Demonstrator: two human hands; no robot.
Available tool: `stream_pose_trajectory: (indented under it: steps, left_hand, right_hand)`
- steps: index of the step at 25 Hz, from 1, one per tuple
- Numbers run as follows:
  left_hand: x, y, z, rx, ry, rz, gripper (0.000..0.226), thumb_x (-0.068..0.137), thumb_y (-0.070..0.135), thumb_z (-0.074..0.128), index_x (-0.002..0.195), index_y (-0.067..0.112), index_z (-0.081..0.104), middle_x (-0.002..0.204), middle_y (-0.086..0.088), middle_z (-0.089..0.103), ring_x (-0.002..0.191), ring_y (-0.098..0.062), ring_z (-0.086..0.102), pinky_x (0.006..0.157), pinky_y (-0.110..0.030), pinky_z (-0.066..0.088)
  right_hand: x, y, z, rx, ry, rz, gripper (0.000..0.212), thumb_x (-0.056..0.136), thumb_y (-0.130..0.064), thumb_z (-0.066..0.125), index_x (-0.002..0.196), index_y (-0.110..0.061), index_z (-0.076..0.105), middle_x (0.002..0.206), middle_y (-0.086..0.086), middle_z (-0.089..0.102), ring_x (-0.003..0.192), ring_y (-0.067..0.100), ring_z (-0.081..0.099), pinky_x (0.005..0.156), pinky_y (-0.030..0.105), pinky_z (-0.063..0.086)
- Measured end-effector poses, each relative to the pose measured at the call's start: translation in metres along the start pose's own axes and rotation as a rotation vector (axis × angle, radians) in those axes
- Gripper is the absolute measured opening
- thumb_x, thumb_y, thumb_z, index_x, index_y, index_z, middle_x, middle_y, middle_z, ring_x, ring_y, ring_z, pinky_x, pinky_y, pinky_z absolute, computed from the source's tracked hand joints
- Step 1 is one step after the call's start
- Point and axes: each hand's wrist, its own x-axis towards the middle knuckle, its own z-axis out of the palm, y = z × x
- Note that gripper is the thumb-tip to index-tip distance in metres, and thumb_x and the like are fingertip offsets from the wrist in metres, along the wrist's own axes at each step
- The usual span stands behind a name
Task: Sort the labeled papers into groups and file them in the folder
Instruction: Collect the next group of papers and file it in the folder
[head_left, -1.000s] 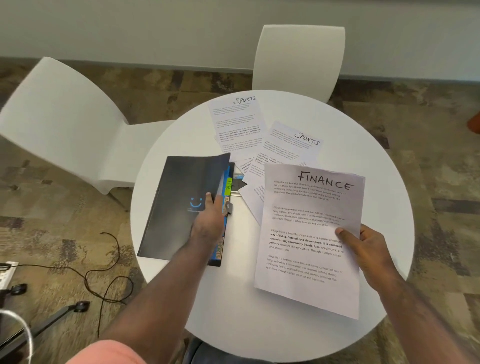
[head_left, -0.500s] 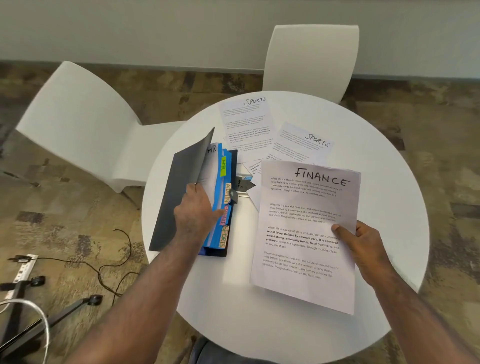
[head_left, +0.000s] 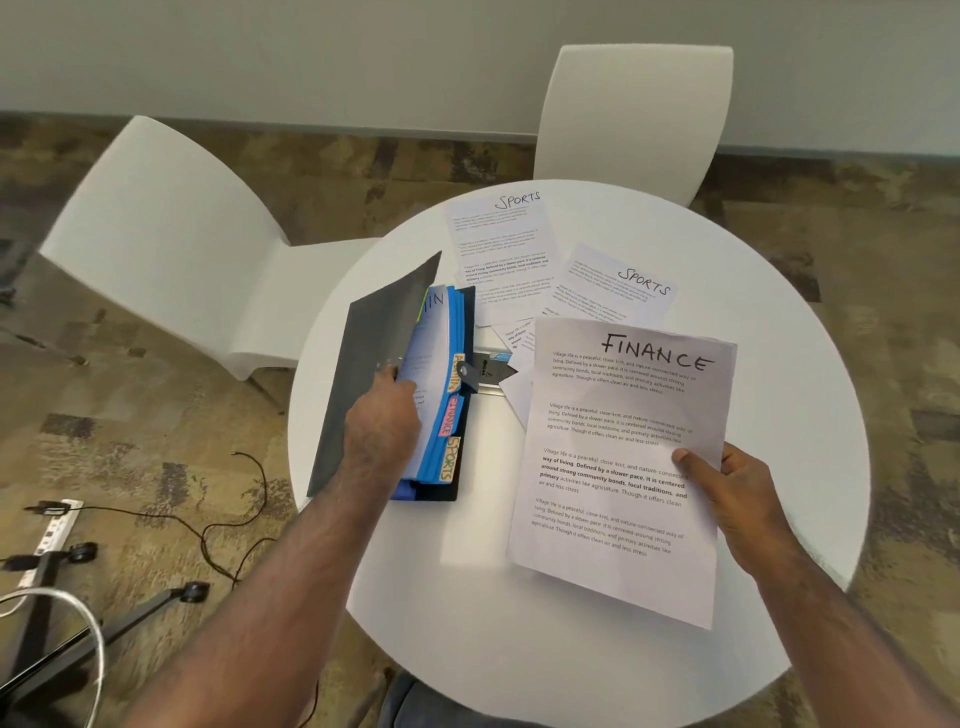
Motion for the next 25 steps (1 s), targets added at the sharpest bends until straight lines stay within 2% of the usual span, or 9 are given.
stream_pose_trajectory:
  steps: [2,5,7,9,12,17,19,21,25]
  left_hand:
    - [-0.001,0.002,-0.003,-0.023,0.021,-0.039,0.035,0.097,0.028,0.057,0.127,0.012,0.050,0.125,-0.007,0.054,0.096,-0.023,0.063,0.070,-0.034,0.050]
    - [-0.004,0.003,-0.001,0.058,0.015,-0.042,0.081,0.079,0.058,0.073,0.137,0.013,0.038,0.126,-0.004,0.046,0.109,-0.020,0.058,0.071,-0.036,0.051]
    - [-0.005,0.002,0.002,0.101,0.021,-0.038,0.096,0.070,0.062,0.078,0.139,0.013,0.033,0.126,-0.004,0.044,0.114,-0.019,0.057,0.074,-0.037,0.055]
    - [-0.006,0.000,0.006,0.127,0.049,-0.029,0.089,0.075,0.053,0.079,0.140,0.012,0.033,0.128,-0.005,0.043,0.113,-0.020,0.057,0.075,-0.036,0.055]
    - [-0.009,0.000,0.011,0.172,0.098,0.005,0.075,0.083,0.033,0.074,0.142,0.010,0.033,0.134,-0.007,0.045,0.112,-0.021,0.058,0.074,-0.035,0.056]
    - [-0.017,0.003,0.018,0.084,0.055,0.059,0.077,0.088,0.022,0.071,0.149,0.013,0.026,0.147,-0.004,0.039,0.122,-0.021,0.054,0.082,-0.036,0.057]
    - [-0.019,0.001,0.020,0.008,0.021,0.071,0.076,0.091,0.017,0.067,0.153,0.014,0.023,0.153,-0.003,0.033,0.127,-0.022,0.051,0.087,-0.039,0.056]
    - [-0.020,-0.003,0.021,-0.058,0.013,0.083,0.075,0.091,0.009,0.061,0.155,0.016,0.021,0.158,-0.002,0.028,0.130,-0.023,0.050,0.091,-0.041,0.054]
    - [-0.019,-0.015,0.020,-0.137,0.010,0.130,0.074,0.093,0.004,0.050,0.158,0.020,0.018,0.160,0.000,0.028,0.131,-0.022,0.048,0.097,-0.041,0.052]
  right_hand:
    - [-0.001,-0.002,0.002,-0.010,0.010,0.012,0.016,0.090,-0.013,0.069,0.105,-0.016,0.072,0.086,-0.005,0.078,0.085,0.029,0.072,0.079,0.038,0.055]
    - [-0.001,-0.002,0.004,-0.018,0.020,0.023,0.014,0.090,-0.014,0.069,0.103,-0.018,0.072,0.084,-0.005,0.078,0.083,0.028,0.072,0.078,0.037,0.055]
    - [-0.002,-0.003,0.006,-0.024,0.026,0.017,0.015,0.090,-0.014,0.069,0.105,-0.016,0.072,0.084,-0.004,0.078,0.083,0.028,0.072,0.078,0.036,0.055]
    - [-0.003,-0.003,0.007,-0.018,0.022,0.021,0.016,0.090,-0.013,0.068,0.106,-0.015,0.072,0.087,-0.003,0.078,0.083,0.028,0.072,0.077,0.036,0.055]
    - [-0.005,-0.008,0.011,0.015,0.018,0.036,0.014,0.091,-0.012,0.067,0.103,-0.017,0.071,0.100,0.009,0.077,0.087,0.030,0.072,0.085,0.044,0.057]
    - [0.002,-0.032,0.032,0.110,-0.056,0.041,0.022,0.092,-0.006,0.063,0.111,-0.016,0.070,0.106,0.001,0.077,0.093,0.020,0.074,0.084,0.038,0.060]
    - [0.013,-0.039,0.048,0.027,-0.101,0.027,0.027,0.092,-0.006,0.064,0.117,-0.012,0.069,0.110,0.004,0.075,0.099,0.025,0.072,0.092,0.044,0.056]
    - [0.023,-0.045,0.067,-0.093,-0.151,0.003,0.025,0.091,-0.006,0.064,0.115,-0.012,0.070,0.110,0.005,0.074,0.099,0.026,0.071,0.094,0.045,0.055]
    - [0.034,-0.051,0.108,-0.312,-0.243,-0.010,0.023,0.088,-0.006,0.062,0.108,-0.013,0.070,0.111,0.007,0.073,0.094,0.023,0.070,0.084,0.035,0.056]
